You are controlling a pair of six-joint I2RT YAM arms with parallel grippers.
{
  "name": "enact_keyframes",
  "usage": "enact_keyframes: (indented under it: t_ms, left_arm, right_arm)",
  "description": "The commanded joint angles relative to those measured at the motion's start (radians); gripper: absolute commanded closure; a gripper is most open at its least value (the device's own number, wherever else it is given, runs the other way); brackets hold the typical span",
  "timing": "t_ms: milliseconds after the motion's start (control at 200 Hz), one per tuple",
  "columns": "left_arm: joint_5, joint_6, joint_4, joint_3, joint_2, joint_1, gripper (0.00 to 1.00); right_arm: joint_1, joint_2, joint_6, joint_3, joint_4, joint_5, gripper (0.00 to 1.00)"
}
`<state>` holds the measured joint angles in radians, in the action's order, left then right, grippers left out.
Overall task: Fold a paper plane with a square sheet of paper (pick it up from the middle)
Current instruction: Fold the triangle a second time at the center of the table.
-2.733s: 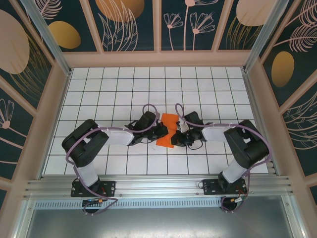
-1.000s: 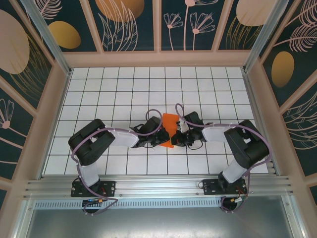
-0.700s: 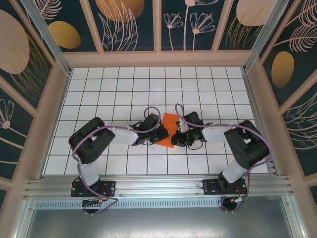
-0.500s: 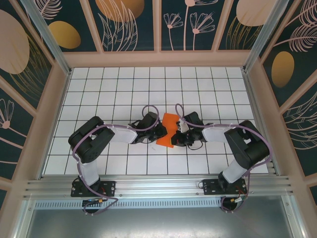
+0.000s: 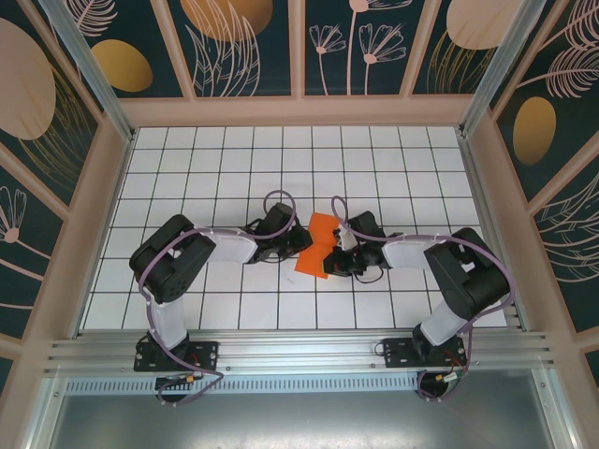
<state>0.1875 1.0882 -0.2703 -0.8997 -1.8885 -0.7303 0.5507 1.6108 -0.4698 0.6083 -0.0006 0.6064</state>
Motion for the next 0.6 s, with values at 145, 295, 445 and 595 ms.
enact_keyframes:
  t_ms: [145,295,445,595]
  left_arm:
    - [-0.119,-0.072,0.120,-0.061,-0.037,0.048,0.78]
    - [-0.105,-0.083,0.105,-0.048,0.022,0.051,0.76]
    - [-0.005,-0.077,0.018,-0.005,0.078,0.043,0.79]
    - [0.109,-0.070,-0.085,0.012,0.066,-0.002,0.86]
  right_arm:
    - [0.002,0.021,0.037,-0.059,-0.157,-0.115,1.00]
    - [0.002,0.018,0.036,-0.055,-0.157,-0.116,1.00]
    - [0.003,0.020,0.036,-0.042,-0.157,-0.114,1.00]
    - [0.002,0.008,0.028,-0.033,-0.144,-0.101,1.00]
